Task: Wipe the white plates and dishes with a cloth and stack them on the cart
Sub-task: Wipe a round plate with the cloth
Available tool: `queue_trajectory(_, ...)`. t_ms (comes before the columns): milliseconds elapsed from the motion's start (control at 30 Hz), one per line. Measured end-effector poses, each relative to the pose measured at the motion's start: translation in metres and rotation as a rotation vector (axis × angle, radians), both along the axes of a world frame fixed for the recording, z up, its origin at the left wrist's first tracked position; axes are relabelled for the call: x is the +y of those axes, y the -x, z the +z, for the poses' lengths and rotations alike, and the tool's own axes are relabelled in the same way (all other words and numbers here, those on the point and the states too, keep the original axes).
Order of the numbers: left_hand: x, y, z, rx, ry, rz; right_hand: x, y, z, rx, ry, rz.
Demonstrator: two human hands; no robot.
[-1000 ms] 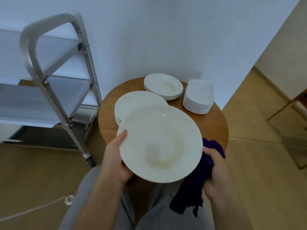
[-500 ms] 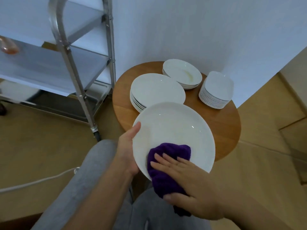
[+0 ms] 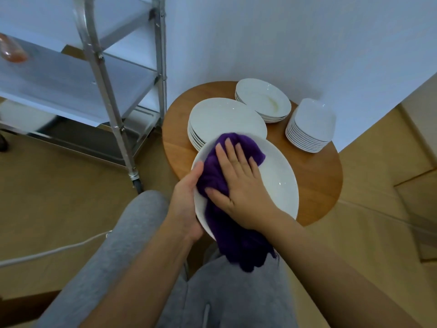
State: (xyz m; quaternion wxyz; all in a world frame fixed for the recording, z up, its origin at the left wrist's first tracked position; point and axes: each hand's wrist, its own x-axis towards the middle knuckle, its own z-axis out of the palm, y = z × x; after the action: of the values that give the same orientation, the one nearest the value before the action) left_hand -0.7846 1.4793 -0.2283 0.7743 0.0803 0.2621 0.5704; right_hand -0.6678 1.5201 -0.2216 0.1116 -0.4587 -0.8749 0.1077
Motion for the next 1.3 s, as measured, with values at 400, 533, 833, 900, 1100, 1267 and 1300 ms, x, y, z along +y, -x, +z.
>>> queue_trajectory(400,-0.005,0.001,-0.002,0.01,-0.018,0.21,-0.016,-0.033,-0.007,-0.077,0.119,-0.326)
queue_trajectory(533,-0.005,-0.004,-0.002,-0.013,-0.02,0.161,-0.056,-0.013,-0.02,0.012,0.25,-0.415)
queue_trajectory(833,-0.004,0.005,-0.005,0.103,0.062,0.277,-0.092,0.018,-0.009,0.346,-0.051,-0.253)
queue_trajectory(900,-0.001,0.006,-0.001,0.072,0.012,0.219,-0.079,0.009,0.007,0.478,0.071,-0.276)
queue_trajectory(1100,0.0,0.006,0.007,0.14,-0.085,0.189,-0.03,-0.027,0.043,1.012,0.031,-0.666)
queue_trajectory(1267,-0.005,-0.008,0.01,-0.001,-0.167,0.04,-0.029,0.001,0.021,0.515,-0.039,-0.671)
queue_trajectory(1300,-0.006,-0.012,0.011,0.001,-0.162,0.024,-0.029,0.008,0.018,0.449,-0.071,-0.655)
